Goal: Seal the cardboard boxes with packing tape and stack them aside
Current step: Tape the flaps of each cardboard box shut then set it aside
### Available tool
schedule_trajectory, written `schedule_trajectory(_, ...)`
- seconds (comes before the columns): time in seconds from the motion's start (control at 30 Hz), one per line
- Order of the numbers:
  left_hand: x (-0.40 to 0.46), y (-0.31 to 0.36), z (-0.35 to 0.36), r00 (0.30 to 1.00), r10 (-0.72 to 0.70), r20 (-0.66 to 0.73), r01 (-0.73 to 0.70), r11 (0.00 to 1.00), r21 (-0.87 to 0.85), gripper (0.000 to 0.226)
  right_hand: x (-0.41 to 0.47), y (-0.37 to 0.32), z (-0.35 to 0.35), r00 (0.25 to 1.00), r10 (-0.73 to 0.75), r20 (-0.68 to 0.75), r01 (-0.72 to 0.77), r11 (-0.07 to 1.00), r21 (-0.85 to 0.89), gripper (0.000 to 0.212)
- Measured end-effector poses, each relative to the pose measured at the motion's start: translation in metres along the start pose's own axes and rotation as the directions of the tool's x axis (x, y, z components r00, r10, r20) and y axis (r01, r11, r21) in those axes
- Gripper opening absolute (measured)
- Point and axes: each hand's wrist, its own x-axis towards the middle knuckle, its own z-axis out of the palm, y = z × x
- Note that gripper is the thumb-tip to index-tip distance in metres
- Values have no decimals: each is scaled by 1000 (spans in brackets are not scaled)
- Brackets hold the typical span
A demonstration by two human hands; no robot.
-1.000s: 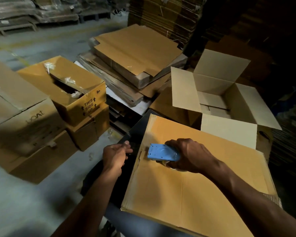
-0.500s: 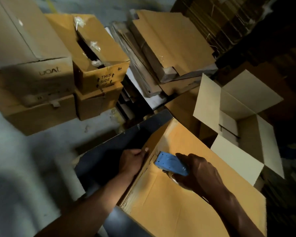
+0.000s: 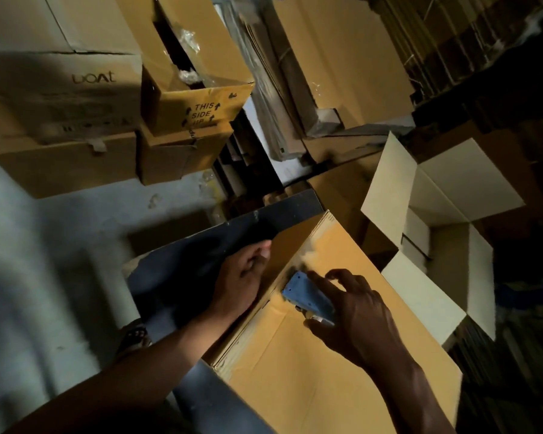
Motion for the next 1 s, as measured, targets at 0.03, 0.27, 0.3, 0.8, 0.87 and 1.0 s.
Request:
schedule_trajectory(0.03, -1, 3, 3, 993, 28, 115, -26, 1000, -17, 53, 0, -3, -2, 1000, -11, 15, 11, 1000, 20, 87)
schedule_trajectory(0.27, 3, -1, -4, 819, -117, 561, -269, 785, 558, 120, -2, -5, -4, 995, -41, 94, 32, 995, 95, 77)
schedule_trajectory(0.3, 2, 4, -4, 812, -4, 584, -436, 660, 611, 118, -3, -4, -5, 995, -44, 90, 36, 995, 95, 76)
schedule_trajectory(0.8, 1, 31, 7, 654, -66, 753, -755, -102, 647, 99, -75, 73, -23, 977, 48, 209, -63, 996, 66, 72)
schedule_trajectory(0.87, 1, 31, 8, 660, -69, 748, -749, -134, 649, 99, -98, 85, -12, 968, 88, 234, -108, 991, 75, 71)
schedule_trajectory(1.0, 1, 31, 9, 658, -70, 750, -746, -197, 636, 105, -141, 113, 11, 942, 198, 271, -237, 965, 116, 68)
